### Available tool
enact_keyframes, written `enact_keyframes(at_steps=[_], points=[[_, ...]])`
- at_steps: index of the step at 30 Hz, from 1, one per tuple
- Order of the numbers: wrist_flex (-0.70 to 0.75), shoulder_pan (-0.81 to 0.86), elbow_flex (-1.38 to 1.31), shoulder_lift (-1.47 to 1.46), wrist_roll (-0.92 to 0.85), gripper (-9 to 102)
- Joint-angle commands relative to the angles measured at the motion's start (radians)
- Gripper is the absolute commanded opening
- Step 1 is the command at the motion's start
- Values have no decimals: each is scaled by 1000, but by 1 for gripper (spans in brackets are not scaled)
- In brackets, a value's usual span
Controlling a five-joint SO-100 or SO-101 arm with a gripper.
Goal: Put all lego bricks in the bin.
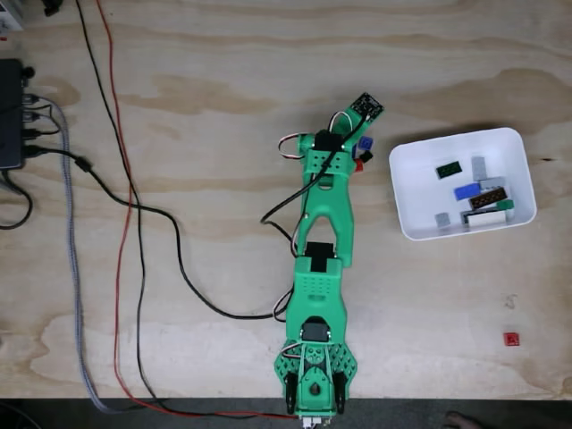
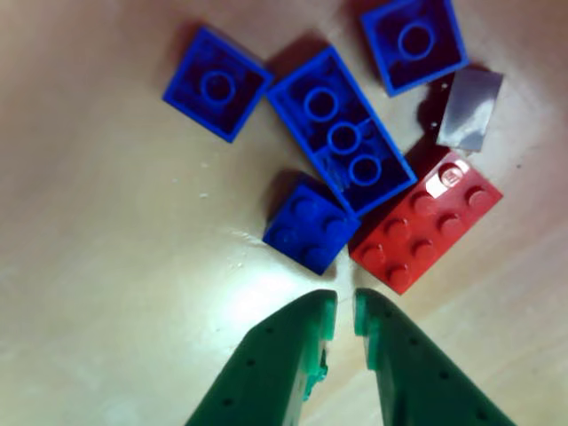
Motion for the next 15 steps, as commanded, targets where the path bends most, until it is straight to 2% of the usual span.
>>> enact_keyframes(at_steps=[1, 3, 8, 15], points=[[54, 12, -40, 216, -25, 13], [78, 18, -86, 179, -31, 18], [9, 66, -103, 66, -8, 18], [-112, 77, -44, -41, 175, 18]])
